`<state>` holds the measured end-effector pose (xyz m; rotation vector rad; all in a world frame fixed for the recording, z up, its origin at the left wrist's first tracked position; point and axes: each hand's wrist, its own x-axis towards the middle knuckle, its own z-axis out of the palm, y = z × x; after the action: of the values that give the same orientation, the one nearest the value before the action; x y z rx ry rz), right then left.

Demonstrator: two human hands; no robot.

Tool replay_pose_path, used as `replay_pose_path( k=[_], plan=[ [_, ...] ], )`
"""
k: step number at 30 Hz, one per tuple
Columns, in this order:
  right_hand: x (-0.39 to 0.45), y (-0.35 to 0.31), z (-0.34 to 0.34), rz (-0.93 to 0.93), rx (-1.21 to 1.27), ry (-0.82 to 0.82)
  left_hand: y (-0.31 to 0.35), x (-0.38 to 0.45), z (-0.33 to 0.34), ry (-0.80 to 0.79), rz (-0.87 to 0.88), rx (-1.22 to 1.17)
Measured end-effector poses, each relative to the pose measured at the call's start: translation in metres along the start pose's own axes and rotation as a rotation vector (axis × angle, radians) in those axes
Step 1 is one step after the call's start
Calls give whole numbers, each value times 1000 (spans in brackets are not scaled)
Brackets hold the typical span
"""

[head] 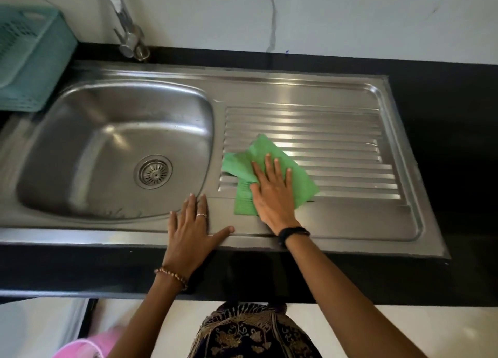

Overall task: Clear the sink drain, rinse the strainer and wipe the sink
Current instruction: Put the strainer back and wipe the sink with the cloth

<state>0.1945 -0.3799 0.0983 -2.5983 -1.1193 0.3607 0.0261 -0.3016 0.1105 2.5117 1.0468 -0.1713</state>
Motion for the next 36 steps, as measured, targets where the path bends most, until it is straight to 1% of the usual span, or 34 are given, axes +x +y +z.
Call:
replay_pose_path(
  k=[4,8,9,14,16,19,22,24,28,31,34,36],
  plan=[
    [7,-38,14,-60,-5,-20,-3,-2,1,-2,21,34],
    [-4,-45,20,-264,-31,-67,-3,-3,2,1,30,52],
    [-7,-47,21,-288,-29,-69,-2,-4,2,1,23,51],
    [-20,-31,12,-296,11,-44,19,-6,7,12,-16,-6],
    [-26,-11,1,-235,60,-23,42,-8,13,11,8,-24],
    [-40,37,-20,-108,57,23,87,-15,28,-28,121,-47],
    [-55,97,-42,-9,25,56,132,-22,48,-94,245,8],
    [-63,135,-57,47,2,84,153,-25,58,-121,296,62],
    [-70,188,-80,152,-105,84,161,-25,63,-128,281,134],
    [-74,201,-86,212,-140,83,160,-24,62,-135,274,162],
    [-89,203,-82,255,-149,108,159,-24,62,-123,261,93],
    [-97,203,-78,257,-151,106,153,-26,62,-87,228,21]
  ],
)
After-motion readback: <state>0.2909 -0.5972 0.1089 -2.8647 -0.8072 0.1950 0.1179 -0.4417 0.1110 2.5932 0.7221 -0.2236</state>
